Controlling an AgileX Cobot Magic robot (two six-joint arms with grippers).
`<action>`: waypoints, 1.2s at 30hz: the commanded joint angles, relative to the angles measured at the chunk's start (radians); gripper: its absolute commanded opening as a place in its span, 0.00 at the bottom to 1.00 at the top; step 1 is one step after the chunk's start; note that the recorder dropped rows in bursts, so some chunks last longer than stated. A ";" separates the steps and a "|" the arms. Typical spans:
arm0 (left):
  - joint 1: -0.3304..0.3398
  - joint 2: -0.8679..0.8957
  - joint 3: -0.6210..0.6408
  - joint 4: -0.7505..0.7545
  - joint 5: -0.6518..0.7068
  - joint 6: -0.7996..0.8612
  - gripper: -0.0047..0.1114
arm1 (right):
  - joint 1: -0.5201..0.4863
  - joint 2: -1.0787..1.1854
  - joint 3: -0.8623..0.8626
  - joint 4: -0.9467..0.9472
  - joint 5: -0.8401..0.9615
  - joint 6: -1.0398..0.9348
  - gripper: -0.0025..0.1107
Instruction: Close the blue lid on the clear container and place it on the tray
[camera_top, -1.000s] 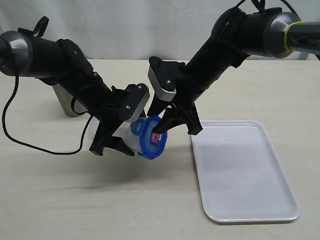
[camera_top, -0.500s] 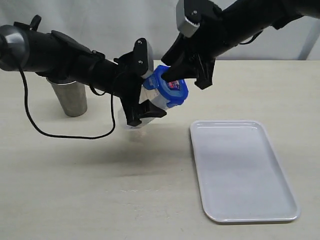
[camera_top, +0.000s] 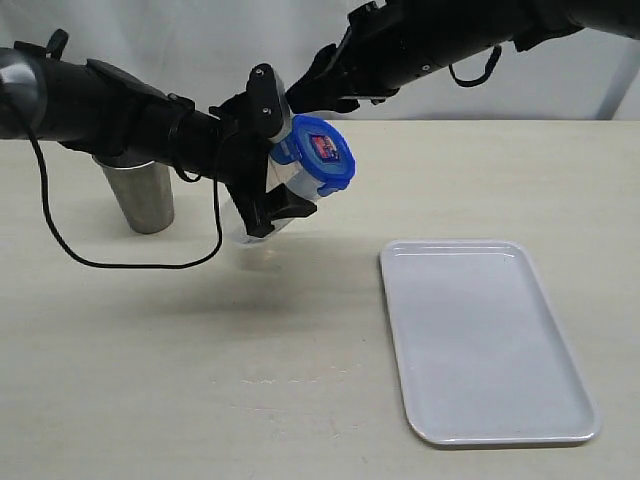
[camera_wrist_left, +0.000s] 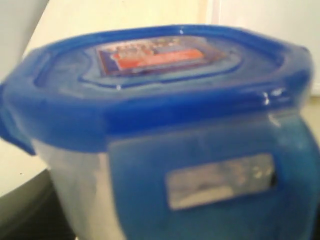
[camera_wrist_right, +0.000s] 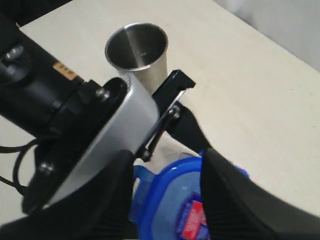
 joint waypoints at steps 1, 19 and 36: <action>0.000 -0.009 -0.009 -0.028 0.007 -0.002 0.04 | 0.027 0.008 0.002 -0.091 -0.006 0.115 0.25; 0.000 -0.009 -0.009 -0.028 0.045 -0.016 0.04 | 0.025 0.088 0.002 -0.422 0.009 0.345 0.06; 0.000 -0.009 -0.009 -0.030 0.086 -0.016 0.04 | 0.025 0.145 0.002 -0.514 -0.046 0.405 0.06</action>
